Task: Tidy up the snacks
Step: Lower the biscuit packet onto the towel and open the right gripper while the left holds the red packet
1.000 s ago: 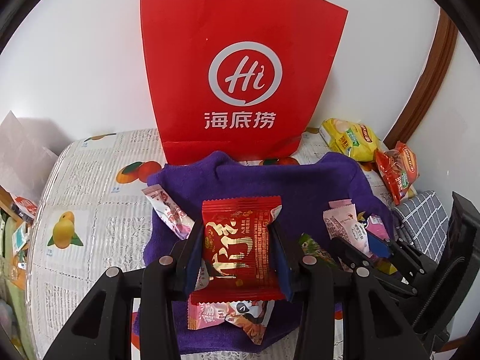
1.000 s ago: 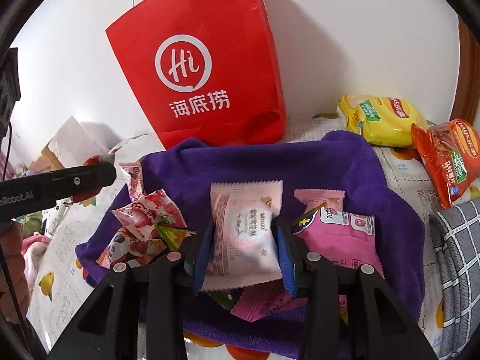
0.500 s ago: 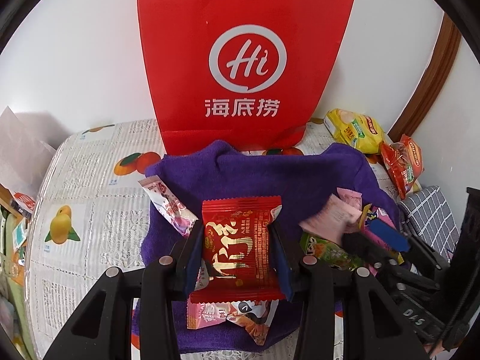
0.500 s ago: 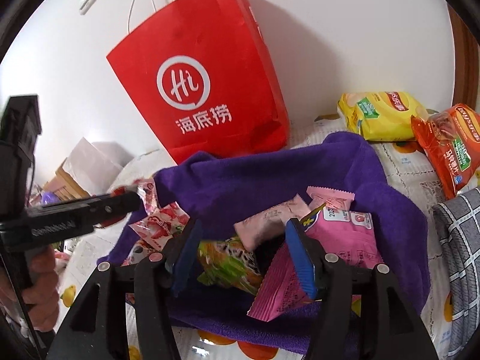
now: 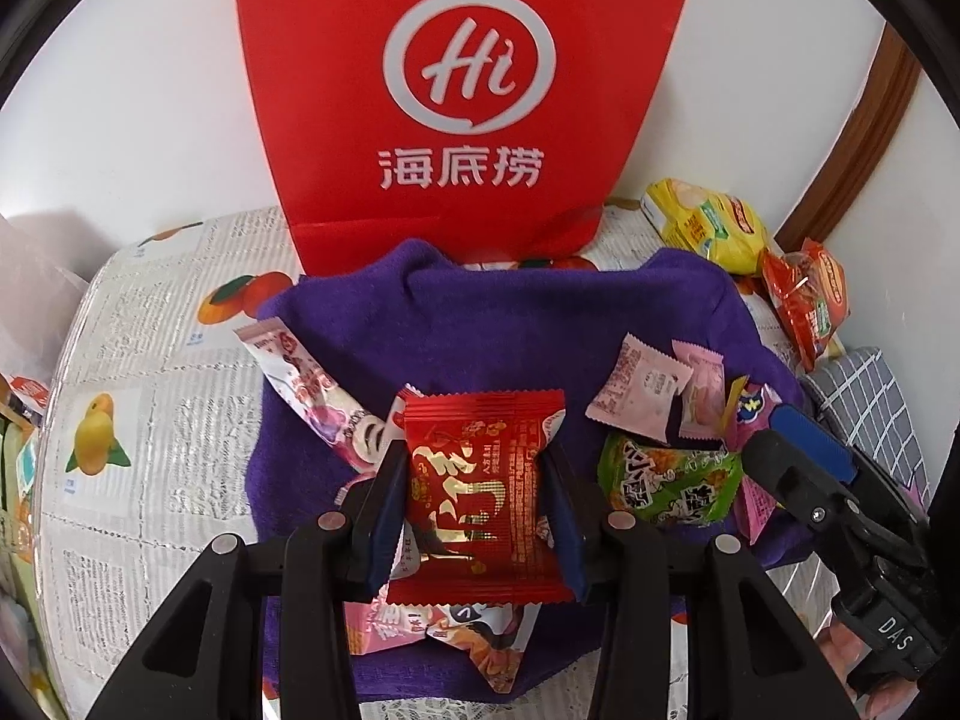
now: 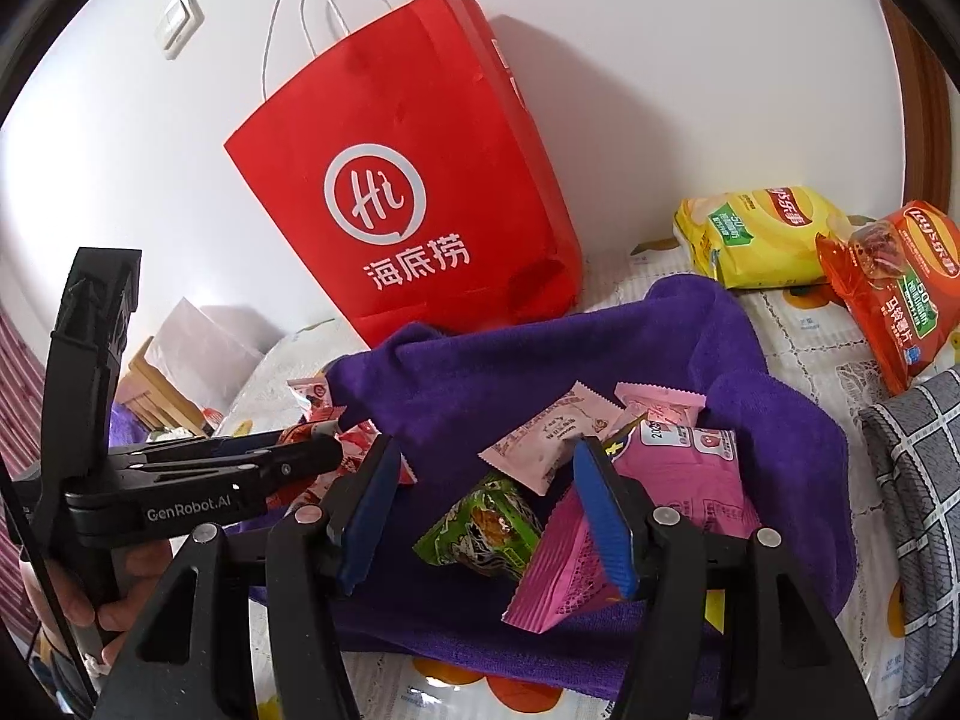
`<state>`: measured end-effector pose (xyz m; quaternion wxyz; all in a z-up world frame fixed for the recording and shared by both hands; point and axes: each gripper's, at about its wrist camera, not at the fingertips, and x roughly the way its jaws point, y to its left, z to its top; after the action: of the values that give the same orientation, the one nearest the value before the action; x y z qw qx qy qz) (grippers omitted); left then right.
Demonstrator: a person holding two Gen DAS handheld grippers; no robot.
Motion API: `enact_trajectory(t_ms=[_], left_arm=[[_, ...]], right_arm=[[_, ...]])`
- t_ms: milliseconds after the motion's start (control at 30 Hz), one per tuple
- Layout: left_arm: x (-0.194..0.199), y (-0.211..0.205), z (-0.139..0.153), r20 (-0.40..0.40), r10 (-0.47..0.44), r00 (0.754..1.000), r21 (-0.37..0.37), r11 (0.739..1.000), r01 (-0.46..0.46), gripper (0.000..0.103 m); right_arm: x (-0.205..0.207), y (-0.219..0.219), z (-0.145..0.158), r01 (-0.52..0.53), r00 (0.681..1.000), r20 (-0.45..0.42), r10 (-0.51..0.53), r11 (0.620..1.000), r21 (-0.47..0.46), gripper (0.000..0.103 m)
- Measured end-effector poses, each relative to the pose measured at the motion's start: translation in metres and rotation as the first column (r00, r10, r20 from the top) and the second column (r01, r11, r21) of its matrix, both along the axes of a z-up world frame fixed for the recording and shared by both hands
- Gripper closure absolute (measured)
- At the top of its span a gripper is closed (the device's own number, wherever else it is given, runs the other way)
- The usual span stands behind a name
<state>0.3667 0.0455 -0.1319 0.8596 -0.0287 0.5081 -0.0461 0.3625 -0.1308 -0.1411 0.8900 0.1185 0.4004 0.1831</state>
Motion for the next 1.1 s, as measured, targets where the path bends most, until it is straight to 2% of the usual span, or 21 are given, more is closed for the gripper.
enact_trajectory(t_ms=[600,1100], left_arm=[[0.002,-0.012,-0.008,-0.013,-0.035,0.999,0.026,0.999,0.035,0.061],[0.003,-0.009,-0.011,-0.037,-0.038,0.999,-0.009,0.999,0.038,0.061]], right_arm=[[0.002,0.000,-0.005,0.000,1.000,-0.010,0.000,1.000,-0.023,0.043],[0.002,0.001,-0.005,-0.005,1.000,-0.017,0.004,1.000,-0.030,0.043]])
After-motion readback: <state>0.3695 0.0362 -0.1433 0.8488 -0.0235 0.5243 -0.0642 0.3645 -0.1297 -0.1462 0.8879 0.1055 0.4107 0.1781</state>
